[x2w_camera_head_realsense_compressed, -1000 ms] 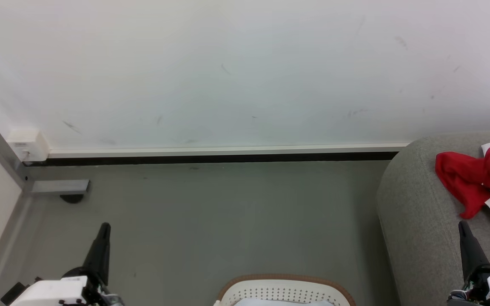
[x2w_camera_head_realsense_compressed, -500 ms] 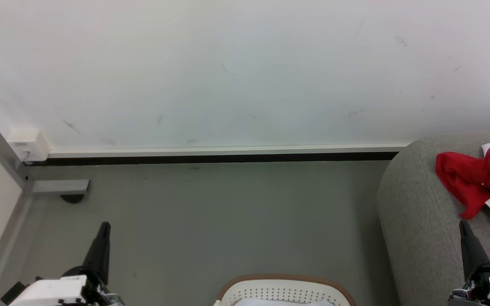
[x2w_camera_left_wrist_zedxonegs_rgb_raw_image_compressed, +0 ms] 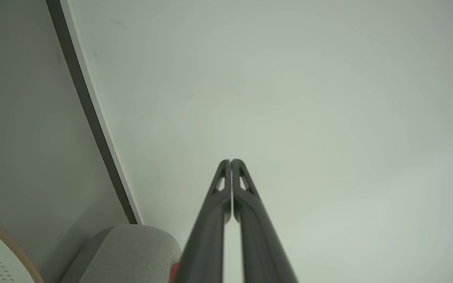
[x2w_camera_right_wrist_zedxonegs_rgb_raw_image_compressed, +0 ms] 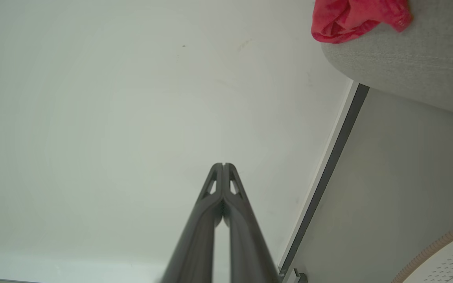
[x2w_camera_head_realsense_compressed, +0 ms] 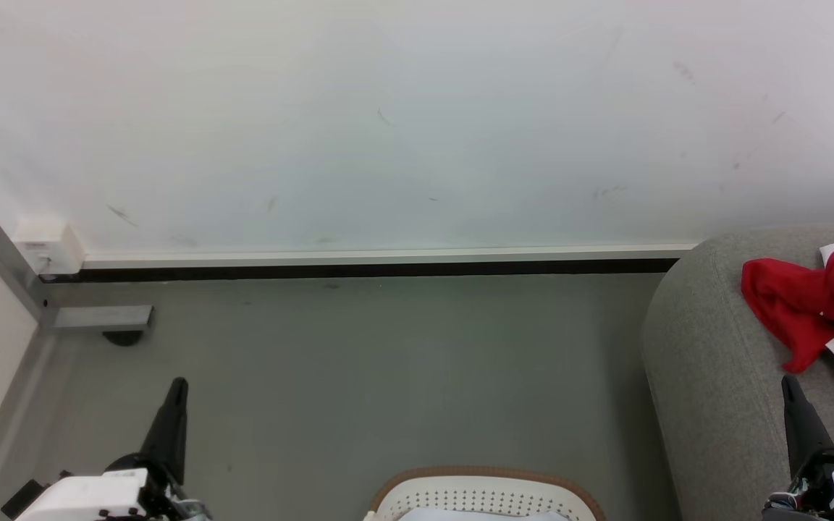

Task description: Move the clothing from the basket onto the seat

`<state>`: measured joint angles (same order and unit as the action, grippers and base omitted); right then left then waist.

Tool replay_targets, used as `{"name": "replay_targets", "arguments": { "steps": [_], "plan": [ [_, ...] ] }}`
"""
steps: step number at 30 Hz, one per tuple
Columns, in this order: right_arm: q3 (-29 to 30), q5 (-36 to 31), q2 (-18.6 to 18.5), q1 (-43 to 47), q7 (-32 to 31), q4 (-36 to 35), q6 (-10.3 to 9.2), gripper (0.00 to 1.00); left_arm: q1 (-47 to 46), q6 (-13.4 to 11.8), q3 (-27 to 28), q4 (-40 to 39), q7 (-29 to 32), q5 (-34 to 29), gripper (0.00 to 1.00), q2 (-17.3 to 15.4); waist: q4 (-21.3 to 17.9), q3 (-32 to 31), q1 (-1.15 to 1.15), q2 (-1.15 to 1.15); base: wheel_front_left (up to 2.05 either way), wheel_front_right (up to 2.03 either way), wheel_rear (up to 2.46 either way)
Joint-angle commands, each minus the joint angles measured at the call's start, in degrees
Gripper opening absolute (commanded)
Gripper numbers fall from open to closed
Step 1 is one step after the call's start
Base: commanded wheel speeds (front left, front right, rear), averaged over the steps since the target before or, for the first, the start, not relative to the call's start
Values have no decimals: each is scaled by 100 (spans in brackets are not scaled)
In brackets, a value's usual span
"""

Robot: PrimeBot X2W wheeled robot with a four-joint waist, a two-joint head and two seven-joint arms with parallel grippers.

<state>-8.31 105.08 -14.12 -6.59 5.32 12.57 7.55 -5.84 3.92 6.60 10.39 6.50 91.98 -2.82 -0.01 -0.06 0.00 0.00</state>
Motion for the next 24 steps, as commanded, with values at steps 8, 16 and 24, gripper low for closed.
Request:
{"name": "replay_targets", "arguments": {
  "steps": [8,16,24],
  "plan": [
    [-36,77,-64,-36,48,-40,-12,0,-42,-4,16,-26,21,72,0,-9,0,1,0,0,0,0,0],
    [-75,106,-99,-37,76,-52,-12,0,-42,-4,16,-27,21,72,0,-9,0,1,0,0,0,0,0],
    [-113,142,-128,-39,115,-59,-12,0,-41,-4,16,-28,21,72,0,-9,0,1,0,0,0,0,0]
  ]
}}
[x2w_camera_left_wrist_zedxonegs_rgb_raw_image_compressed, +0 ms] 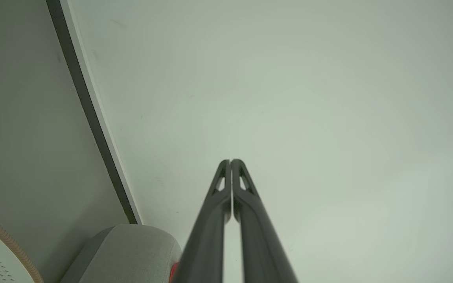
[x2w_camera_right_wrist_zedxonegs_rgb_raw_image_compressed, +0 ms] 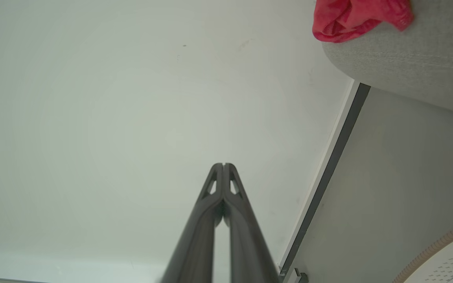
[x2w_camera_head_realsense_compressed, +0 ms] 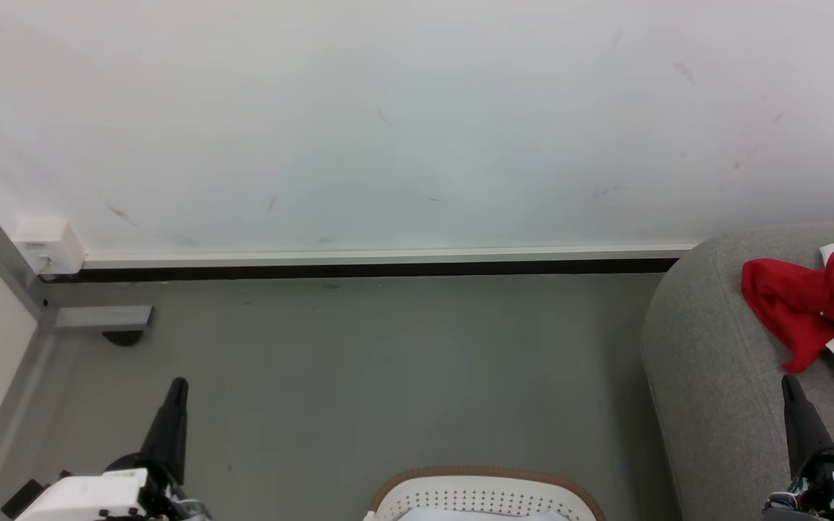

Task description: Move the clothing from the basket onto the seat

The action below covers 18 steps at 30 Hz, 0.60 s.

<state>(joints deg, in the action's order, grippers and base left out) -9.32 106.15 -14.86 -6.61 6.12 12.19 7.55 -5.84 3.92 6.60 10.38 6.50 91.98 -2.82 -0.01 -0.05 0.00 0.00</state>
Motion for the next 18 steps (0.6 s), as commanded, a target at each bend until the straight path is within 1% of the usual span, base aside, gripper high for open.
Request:
{"name": "replay_targets", "arguments": {
  "steps": [1,18],
  "plan": [
    [-16,42,-59,-37,37,-22,-12,0,-41,-4,16,-27,21,72,0,-9,0,0,0,0,0,0,0],
    [-78,87,-99,-41,98,-42,-12,0,-40,-4,16,-28,21,72,0,-10,0,1,0,0,0,0,0]
  ]
}}
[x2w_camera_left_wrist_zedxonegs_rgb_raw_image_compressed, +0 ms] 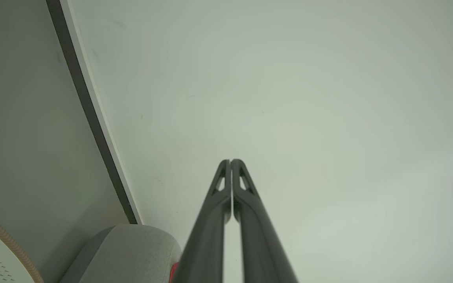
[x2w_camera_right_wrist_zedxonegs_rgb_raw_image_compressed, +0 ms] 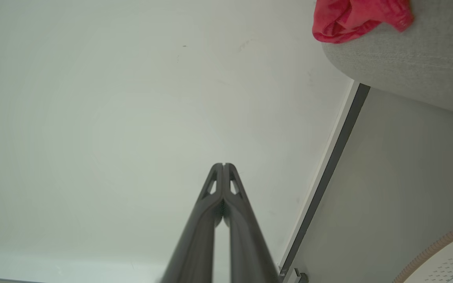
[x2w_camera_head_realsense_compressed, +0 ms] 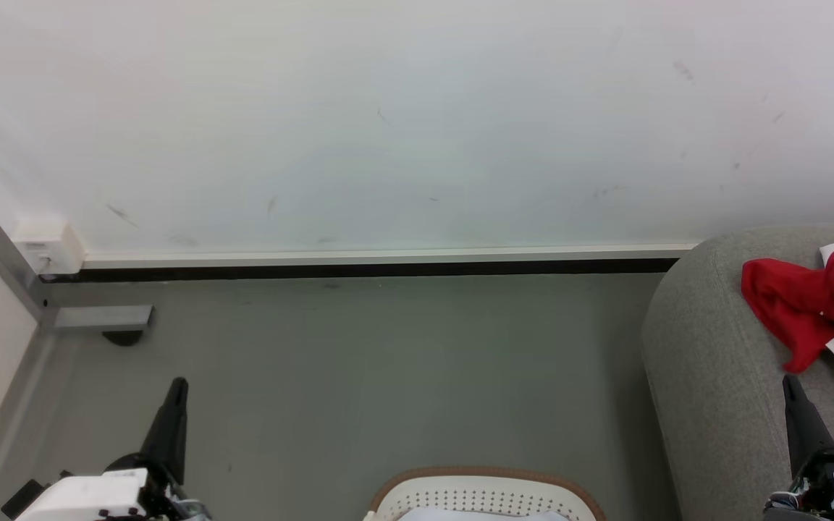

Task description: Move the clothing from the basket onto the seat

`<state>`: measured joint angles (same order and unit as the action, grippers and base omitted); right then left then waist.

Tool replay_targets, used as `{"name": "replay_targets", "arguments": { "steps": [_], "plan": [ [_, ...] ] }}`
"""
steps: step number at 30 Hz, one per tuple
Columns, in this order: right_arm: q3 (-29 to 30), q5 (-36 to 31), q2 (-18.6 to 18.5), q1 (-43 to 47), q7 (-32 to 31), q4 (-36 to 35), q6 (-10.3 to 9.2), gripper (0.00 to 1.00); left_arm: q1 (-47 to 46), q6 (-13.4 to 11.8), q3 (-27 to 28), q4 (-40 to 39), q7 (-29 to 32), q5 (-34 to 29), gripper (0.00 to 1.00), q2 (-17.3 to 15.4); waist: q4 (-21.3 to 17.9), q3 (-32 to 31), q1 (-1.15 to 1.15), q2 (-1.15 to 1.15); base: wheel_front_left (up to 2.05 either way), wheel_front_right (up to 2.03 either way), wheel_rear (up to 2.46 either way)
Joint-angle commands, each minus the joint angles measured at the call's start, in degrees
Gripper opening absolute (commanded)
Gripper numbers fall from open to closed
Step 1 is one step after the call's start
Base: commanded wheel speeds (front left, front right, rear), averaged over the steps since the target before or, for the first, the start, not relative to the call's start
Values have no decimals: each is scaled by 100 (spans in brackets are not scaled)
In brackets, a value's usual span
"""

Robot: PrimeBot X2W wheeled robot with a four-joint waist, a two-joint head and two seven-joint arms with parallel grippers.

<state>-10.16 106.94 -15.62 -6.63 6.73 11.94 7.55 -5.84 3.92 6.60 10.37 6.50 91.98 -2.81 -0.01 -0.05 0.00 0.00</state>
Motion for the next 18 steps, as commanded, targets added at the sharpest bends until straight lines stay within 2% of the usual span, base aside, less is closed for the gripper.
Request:
{"name": "replay_targets", "arguments": {
  "steps": [1,18],
  "plan": [
    [2,8,-26,-40,40,-18,-12,0,-40,-4,16,-27,21,72,0,-11,0,0,0,0,0,0,0],
    [-61,71,-77,-43,84,-37,-12,0,-40,-5,15,-29,21,72,0,-11,0,0,0,0,0,0,0]
  ]
}}
